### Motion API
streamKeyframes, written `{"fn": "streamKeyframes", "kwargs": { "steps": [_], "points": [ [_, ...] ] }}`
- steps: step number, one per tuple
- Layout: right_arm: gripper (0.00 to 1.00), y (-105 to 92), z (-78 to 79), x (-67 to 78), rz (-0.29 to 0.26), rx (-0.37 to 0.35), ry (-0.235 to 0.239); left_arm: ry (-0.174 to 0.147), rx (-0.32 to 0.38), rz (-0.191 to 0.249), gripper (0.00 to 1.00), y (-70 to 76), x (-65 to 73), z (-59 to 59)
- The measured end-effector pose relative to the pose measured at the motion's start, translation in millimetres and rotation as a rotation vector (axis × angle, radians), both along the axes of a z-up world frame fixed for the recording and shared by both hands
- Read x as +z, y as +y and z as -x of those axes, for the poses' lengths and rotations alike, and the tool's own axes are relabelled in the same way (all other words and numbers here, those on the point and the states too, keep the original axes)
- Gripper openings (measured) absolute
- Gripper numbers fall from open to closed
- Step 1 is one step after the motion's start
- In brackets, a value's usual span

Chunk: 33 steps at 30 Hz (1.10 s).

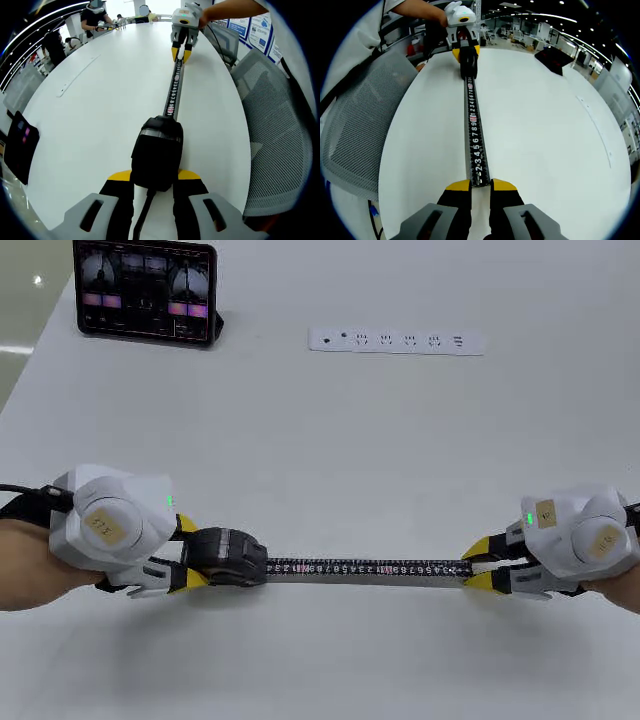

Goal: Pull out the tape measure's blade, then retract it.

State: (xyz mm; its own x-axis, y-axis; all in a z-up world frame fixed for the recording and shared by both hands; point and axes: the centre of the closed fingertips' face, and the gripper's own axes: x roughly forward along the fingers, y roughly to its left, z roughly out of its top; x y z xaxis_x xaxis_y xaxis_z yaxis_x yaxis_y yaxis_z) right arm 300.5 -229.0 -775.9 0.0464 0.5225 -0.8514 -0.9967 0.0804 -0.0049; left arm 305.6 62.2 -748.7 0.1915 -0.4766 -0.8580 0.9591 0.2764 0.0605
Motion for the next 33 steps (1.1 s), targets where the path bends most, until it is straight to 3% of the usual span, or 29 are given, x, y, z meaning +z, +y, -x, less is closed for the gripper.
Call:
{"fn": "streamKeyframes", "kwargs": {
  "steps": [4, 23, 26, 33],
  "points": [
    [0.09, -2.9, -0.1, -3.7, 0.023, -0.001, -0.004, 0.000, 0.007, -0.002, 0.25, -0.2, -0.3, -0.5],
    [0.14, -1.0, 0.4, -4.5, 0.031, -0.020, 0.017, 0.004, 0.035, -0.016, 0.26, -1.0, 1.2, 0.6],
    [0.16, -0.8, 2.2, -3.7, 0.029, -0.032, 0.030, -0.016, 0.025, -0.025, 0.27, -1.7, 1.1, -0.3],
    [0.21, -1.6, 2.5, -4.1, 0.031, -0.050, 0.033, -0.001, 0.035, -0.014, 0.33, -4.7, -0.4, 1.0]
  ]
}}
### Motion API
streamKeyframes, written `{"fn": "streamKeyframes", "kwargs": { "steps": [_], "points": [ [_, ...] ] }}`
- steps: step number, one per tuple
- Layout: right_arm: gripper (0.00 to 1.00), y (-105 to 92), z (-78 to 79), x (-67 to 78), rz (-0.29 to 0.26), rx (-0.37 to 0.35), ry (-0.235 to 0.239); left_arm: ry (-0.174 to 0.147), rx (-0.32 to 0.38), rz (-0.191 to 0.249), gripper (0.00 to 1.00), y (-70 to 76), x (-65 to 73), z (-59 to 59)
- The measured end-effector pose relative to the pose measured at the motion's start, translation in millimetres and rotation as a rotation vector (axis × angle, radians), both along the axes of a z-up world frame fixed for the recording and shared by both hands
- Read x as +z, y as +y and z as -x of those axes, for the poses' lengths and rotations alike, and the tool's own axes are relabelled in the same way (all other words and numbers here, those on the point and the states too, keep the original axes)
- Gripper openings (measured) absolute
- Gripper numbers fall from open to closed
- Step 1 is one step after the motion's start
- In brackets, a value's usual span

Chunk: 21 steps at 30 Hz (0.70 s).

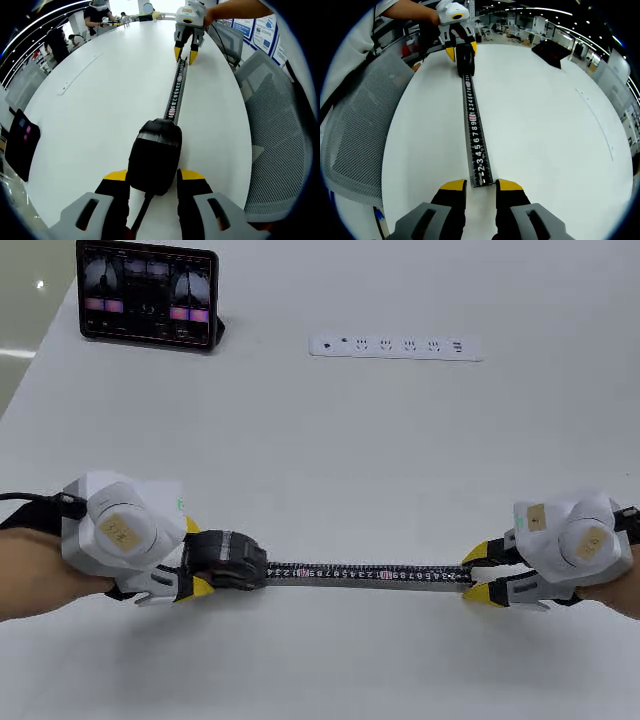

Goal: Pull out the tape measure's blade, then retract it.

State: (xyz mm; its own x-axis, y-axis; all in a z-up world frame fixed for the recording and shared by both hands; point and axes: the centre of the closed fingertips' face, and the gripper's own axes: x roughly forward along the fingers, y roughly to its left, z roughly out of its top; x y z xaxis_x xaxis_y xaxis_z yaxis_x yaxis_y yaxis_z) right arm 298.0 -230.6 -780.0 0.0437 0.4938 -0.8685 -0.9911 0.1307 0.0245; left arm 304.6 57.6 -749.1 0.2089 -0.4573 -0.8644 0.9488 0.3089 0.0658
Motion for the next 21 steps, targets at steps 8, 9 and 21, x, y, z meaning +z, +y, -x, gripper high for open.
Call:
{"fn": "streamKeyframes", "kwargs": {
  "steps": [8, 9, 21],
  "points": [
    [0.30, -2.2, 1.3, 1.1, -0.003, -0.032, 0.009, 0.010, 0.017, 0.020, 0.38, -3.3, 0.9, 0.7],
    [0.31, -2.3, 2.1, 1.2, -0.003, -0.033, 0.012, 0.012, 0.017, 0.024, 0.38, -4.2, 1.1, 1.0],
    [0.45, 3.4, 4.3, 8.3, -0.022, -0.110, 0.016, 0.023, 0.091, 0.087, 0.55, -13.3, 7.9, -1.5]
  ]
}}
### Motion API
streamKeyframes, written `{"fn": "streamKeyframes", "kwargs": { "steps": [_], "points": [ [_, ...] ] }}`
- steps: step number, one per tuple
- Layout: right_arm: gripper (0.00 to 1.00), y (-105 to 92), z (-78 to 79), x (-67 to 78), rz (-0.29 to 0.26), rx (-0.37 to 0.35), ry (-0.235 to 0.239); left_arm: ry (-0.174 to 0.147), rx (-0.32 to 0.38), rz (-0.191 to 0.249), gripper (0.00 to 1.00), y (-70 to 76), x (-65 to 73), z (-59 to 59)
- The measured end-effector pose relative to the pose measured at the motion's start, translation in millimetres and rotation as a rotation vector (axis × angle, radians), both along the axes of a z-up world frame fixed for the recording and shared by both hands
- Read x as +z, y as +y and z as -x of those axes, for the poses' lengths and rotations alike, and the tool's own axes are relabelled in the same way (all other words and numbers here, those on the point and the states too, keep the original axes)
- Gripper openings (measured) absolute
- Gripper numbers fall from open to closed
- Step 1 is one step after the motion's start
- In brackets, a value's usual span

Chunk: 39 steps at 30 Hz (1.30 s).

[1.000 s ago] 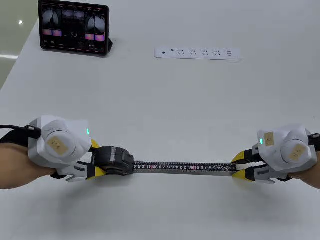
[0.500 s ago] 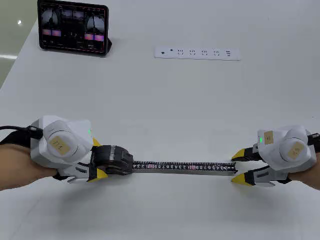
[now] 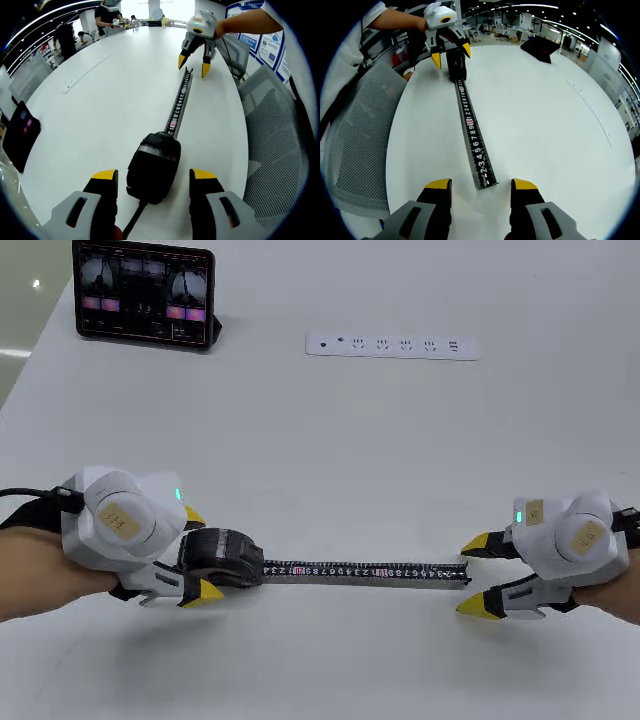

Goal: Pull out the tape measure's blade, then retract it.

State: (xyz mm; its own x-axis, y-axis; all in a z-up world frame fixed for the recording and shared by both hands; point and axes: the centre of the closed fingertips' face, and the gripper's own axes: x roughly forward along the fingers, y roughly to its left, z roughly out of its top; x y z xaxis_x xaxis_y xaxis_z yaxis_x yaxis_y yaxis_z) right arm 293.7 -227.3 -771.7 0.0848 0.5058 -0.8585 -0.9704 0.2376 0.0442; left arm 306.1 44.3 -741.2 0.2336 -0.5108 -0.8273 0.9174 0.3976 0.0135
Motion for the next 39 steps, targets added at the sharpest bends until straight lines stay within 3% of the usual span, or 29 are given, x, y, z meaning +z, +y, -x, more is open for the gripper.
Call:
{"fn": "streamKeyframes", "kwargs": {
  "steps": [5, 7, 10, 21, 26, 39],
  "points": [
    [0.51, 3.9, -6.1, 9.5, -0.042, -0.074, -0.046, -0.016, 0.044, 0.030, 0.58, 1.0, 7.0, 3.0],
    [0.52, 4.9, -5.0, 12.5, -0.056, -0.093, -0.046, -0.040, 0.055, 0.035, 0.57, 2.1, 8.9, 3.1],
    [0.52, 4.8, -4.0, 15.1, -0.069, -0.116, -0.064, -0.036, 0.090, 0.056, 0.57, 4.0, 10.5, 6.1],
    [0.60, 1.0, -1.5, 28.7, -0.116, -0.234, -0.118, -0.081, 0.205, 0.129, 0.60, 7.6, 25.4, 11.1],
    [0.63, -0.8, -1.2, 34.7, -0.128, -0.280, -0.142, -0.080, 0.241, 0.167, 0.64, 6.7, 28.3, 16.9],
    [0.73, 4.1, 12.1, 42.4, -0.178, -0.360, -0.147, -0.099, 0.350, 0.224, 0.74, 18.9, 33.8, 28.2]
  ]
}}
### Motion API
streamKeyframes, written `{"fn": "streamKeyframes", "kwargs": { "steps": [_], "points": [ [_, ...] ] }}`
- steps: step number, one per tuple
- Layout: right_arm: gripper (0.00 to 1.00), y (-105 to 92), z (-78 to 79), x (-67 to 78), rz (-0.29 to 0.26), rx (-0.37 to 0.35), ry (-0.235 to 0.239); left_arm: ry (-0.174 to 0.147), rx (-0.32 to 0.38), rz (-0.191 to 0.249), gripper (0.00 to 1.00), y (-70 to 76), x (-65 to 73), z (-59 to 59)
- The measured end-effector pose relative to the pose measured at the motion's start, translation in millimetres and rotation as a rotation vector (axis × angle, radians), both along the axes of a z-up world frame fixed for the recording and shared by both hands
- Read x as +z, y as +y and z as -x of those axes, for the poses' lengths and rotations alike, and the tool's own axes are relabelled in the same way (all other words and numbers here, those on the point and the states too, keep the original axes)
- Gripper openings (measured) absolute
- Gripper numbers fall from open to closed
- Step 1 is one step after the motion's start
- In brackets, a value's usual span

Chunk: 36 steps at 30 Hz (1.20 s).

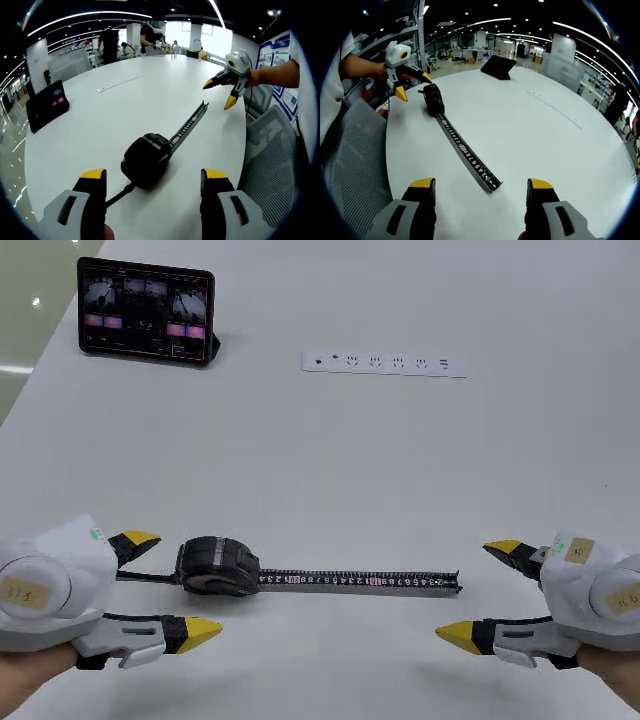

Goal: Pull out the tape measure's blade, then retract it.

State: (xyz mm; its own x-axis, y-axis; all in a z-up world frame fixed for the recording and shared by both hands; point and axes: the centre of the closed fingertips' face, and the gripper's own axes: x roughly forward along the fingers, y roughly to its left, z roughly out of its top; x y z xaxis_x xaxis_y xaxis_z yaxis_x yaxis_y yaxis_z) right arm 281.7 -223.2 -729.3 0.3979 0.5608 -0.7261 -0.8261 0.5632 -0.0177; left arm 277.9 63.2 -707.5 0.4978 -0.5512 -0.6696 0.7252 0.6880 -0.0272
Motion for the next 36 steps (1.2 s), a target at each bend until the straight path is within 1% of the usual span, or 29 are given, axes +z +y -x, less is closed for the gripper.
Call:
{"fn": "streamKeyframes", "kwargs": {
  "steps": [4, 6, 9, 11, 13, 14, 16, 19, 22, 24, 26, 28, 32, 34, 36],
  "points": [
    [0.75, -0.5, 4.3, 2.1, -0.019, -0.020, -0.004, -0.008, 0.027, 0.019, 0.76, 2.7, 1.3, 5.4],
    [0.76, -1.7, 5.9, 1.8, -0.015, -0.025, -0.012, -0.004, 0.035, 0.027, 0.77, 3.3, 0.4, 8.2],
    [0.76, -2.1, 10.2, 3.2, -0.028, -0.038, -0.020, -0.002, 0.039, 0.045, 0.78, 4.0, -2.1, 14.4],
    [0.76, -2.3, 12.4, 2.9, -0.028, -0.041, -0.027, 0.001, 0.042, 0.046, 0.78, 5.5, -4.3, 17.1],
    [0.78, -2.3, 14.9, 2.2, -0.036, -0.048, -0.024, 0.002, 0.048, 0.052, 0.79, 7.3, -5.2, 19.3],
    [0.78, -3.0, 16.1, 1.8, -0.034, -0.051, -0.027, 0.007, 0.055, 0.055, 0.79, 8.4, -5.8, 20.4],
    [0.79, -3.3, 17.7, 2.9, -0.044, -0.060, -0.027, 0.003, 0.061, 0.054, 0.80, 10.8, -6.4, 21.4],
    [0.81, -3.4, 20.4, 4.4, -0.059, -0.077, -0.033, 0.003, 0.084, 0.088, 0.80, 12.7, -4.4, 23.3],
    [0.82, -2.6, 23.1, 3.9, -0.065, -0.084, -0.034, -0.005, 0.096, 0.086, 0.81, 15.6, -6.1, 26.6],
    [0.82, -1.4, 25.8, 3.6, -0.073, -0.088, -0.034, -0.004, 0.109, 0.098, 0.81, 16.3, -6.7, 30.1],
    [0.83, -1.0, 27.9, 4.2, -0.077, -0.093, -0.039, -0.010, 0.117, 0.099, 0.82, 17.3, -7.5, 33.5],
    [0.83, -0.7, 29.1, 4.3, -0.085, -0.101, -0.042, -0.014, 0.130, 0.112, 0.82, 18.0, -6.7, 35.6],
    [0.83, -0.1, 31.3, 4.7, -0.102, -0.118, -0.056, -0.026, 0.152, 0.117, 0.82, 19.9, -7.0, 40.4],
    [0.83, 0.6, 33.0, 5.2, -0.106, -0.127, -0.063, -0.035, 0.154, 0.110, 0.82, 20.3, -7.4, 42.7],
    [0.83, 0.8, 34.3, 4.2, -0.111, -0.134, -0.067, -0.035, 0.163, 0.117, 0.82, 21.4, -7.6, 43.2]
  ]
}}
